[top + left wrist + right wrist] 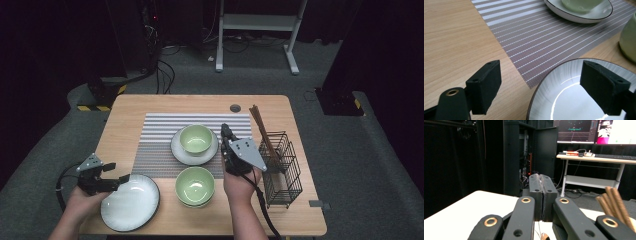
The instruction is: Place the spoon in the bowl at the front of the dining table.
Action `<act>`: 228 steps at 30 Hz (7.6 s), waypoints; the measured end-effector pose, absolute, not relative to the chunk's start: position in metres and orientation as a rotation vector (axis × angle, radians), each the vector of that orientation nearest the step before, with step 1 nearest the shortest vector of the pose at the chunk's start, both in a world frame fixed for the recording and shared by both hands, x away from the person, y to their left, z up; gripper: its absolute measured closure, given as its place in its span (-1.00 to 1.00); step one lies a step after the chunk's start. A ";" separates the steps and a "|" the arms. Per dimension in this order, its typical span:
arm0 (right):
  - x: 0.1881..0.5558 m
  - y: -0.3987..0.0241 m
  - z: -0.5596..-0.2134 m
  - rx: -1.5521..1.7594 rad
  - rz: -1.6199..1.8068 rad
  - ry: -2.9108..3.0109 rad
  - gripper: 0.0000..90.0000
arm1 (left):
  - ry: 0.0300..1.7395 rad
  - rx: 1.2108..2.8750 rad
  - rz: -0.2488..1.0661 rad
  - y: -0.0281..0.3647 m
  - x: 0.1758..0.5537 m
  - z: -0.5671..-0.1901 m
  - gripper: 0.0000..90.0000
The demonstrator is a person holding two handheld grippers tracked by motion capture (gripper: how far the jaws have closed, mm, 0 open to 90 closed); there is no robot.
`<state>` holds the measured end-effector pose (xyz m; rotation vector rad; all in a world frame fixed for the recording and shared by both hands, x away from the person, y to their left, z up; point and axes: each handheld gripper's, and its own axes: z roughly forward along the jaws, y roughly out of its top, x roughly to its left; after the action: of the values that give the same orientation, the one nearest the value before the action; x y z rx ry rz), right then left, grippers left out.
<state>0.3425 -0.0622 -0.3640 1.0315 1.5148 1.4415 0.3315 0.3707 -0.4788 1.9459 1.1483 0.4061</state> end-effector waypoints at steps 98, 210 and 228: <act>0.362 -0.020 -0.433 1.002 1.396 1.769 0.89 | 1.173 1.943 0.383 0.376 0.336 -0.486 -0.61; 0.389 -0.051 -0.461 1.183 1.194 1.801 0.88 | 1.167 1.950 0.353 0.375 0.336 -0.487 -0.60; 0.422 -0.048 -0.465 1.200 1.140 1.782 0.87 | 1.164 1.946 0.345 0.377 0.337 -0.488 -0.60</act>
<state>0.4223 -0.0483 -0.4649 1.1997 1.7818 1.1403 0.3367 0.3766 -0.4875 1.9459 1.1643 0.3446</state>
